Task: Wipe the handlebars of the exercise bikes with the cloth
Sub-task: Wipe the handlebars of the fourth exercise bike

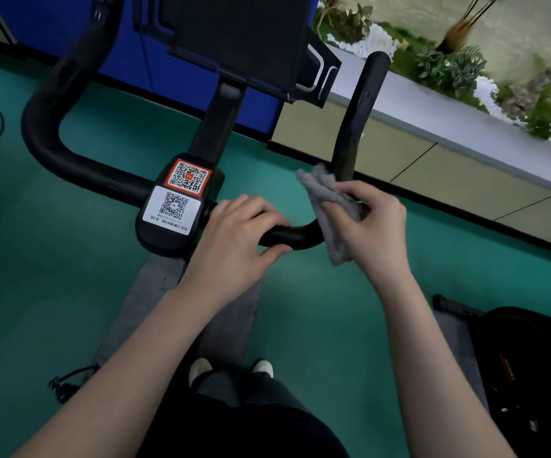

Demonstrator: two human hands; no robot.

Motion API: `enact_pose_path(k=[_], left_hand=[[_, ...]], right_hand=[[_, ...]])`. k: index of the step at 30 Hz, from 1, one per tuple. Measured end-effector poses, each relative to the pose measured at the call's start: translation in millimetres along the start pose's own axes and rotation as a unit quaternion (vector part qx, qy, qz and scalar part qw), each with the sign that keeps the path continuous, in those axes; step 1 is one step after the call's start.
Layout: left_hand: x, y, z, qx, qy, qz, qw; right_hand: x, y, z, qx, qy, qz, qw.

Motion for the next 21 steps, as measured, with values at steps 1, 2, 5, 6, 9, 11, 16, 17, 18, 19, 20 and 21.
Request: enact_pose_path(k=[1,2,5,6,9,11,16,17,18,19,20,21], left_hand=[[-0.3,0.1,-0.3,0.000,0.001,0.004,1.000],[-0.8,0.4,-0.4,0.001,0.003,0.009,1.000],[-2.2,0.3,-0.6,0.007,0.009,0.016,1.000],[-2.7,-0.4,-0.5,0.008,0.012,0.018,1.000],[-4.6,-2.4,-1.2,0.015,0.021,0.036,0.999],[-5.7,-3.4,-1.5,0.020,0.025,0.049,0.998],[-5.7,-4.8,-2.5,0.020,0.023,0.056,0.998],[-5.7,-4.4,-2.9,0.019,0.024,0.056,0.998],[-5.8,-3.8,-3.2,0.018,0.026,0.056,0.998],[-5.9,-3.3,-3.3,0.017,0.027,0.056,0.998],[-5.9,-2.9,-3.1,0.015,0.027,0.056,0.998],[-5.9,-2.8,-3.1,0.014,0.027,0.057,0.998]], right_hand=[[-4.2,-0.7,-6.1,-0.040,0.016,0.025,0.999],[-8.3,-1.6,-11.8,-0.075,0.025,0.042,0.996],[-19.2,-8.0,-23.1,-0.185,0.038,0.076,0.979],[-22.0,-11.0,-25.9,-0.222,0.042,0.092,0.970],[-27.7,-16.5,-38.0,-0.310,0.039,0.113,0.943],[-28.9,-18.9,-46.0,-0.349,0.035,0.115,0.929],[-29.6,-26.5,-56.5,-0.433,0.047,0.194,0.879],[-29.4,-26.0,-58.4,-0.434,0.055,0.207,0.875],[-29.0,-24.7,-60.3,-0.432,0.063,0.216,0.874],[-28.6,-22.6,-61.6,-0.425,0.071,0.225,0.874],[-27.7,-20.0,-62.7,-0.414,0.077,0.232,0.877],[-26.4,-17.5,-63.7,-0.399,0.082,0.237,0.882]])
Point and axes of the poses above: each hand's wrist, its own z-axis away from the middle knuckle, its own y-axis out of the back of the hand, x = y × z, the point moved 1 cm from there along -z, towards the middle knuckle, and after that the axes turned 11 degrees about y, right-handed, at the moved point
